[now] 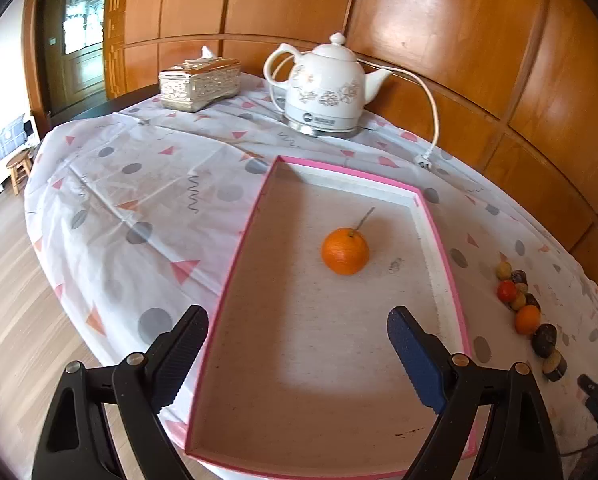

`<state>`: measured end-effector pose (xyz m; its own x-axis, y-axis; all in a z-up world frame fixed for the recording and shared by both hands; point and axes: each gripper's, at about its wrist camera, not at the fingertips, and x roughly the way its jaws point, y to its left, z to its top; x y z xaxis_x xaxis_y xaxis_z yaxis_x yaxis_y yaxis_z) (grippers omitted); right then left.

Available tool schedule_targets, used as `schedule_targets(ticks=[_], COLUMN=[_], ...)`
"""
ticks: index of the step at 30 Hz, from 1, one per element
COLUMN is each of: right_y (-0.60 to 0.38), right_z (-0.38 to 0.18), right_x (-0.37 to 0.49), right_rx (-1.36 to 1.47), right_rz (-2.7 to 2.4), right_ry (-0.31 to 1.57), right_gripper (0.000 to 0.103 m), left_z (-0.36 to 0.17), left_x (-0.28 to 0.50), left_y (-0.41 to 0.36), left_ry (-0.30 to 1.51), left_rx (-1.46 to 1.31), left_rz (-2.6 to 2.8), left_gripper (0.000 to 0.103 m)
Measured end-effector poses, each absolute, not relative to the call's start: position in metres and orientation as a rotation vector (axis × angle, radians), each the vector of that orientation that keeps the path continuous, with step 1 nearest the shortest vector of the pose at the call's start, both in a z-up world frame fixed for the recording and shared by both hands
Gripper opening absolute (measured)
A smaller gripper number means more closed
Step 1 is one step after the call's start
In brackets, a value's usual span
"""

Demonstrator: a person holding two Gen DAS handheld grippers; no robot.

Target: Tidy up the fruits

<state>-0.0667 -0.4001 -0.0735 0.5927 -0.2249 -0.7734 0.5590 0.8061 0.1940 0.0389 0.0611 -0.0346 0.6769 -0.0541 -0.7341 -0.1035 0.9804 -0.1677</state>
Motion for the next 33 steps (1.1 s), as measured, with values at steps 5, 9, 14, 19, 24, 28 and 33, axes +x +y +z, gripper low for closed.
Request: schedule_targets(ticks=[5, 9, 14, 19, 24, 28, 33], right_y=[-0.357, -0.337, -0.325, -0.326, -0.325, -0.32, -0.312], right_z=[-0.064, -0.066, -0.07, -0.077, -0.084, -0.085, -0.08], right_x=[-0.04, -0.026, -0.013, 0.003, 0.007, 0.005, -0.001], right_rx=[0.408, 0.382, 0.356, 0.338, 0.32, 0.29, 0.318], right_rz=[-0.295, -0.253, -0.247, -0.272, -0.268, -0.242, -0.157], right_ry=[0.836, 0.86, 0.888, 0.923, 0.954, 0.957, 0.952], right_gripper=[0.083, 0.083, 0.08, 0.074, 0.037, 0.033, 0.032], left_z=[-0.032, -0.029, -0.03, -0.036, -0.038, -0.041, -0.042], left_x=[0.035, 0.029, 0.025, 0.023, 0.021, 0.022, 0.022], left_y=[0.068, 0.078, 0.097, 0.108, 0.114, 0.115, 0.119], left_ry=[0.815, 0.797, 0.794, 0.818, 0.822, 0.83, 0.832], left_rx=[-0.206, -0.23, -0.271, -0.303, -0.315, -0.316, -0.324], left_rz=[0.066, 0.111, 0.191, 0.238, 0.267, 0.274, 0.282], left_gripper=[0.092, 0.092, 0.094, 0.094, 0.097, 0.097, 0.098])
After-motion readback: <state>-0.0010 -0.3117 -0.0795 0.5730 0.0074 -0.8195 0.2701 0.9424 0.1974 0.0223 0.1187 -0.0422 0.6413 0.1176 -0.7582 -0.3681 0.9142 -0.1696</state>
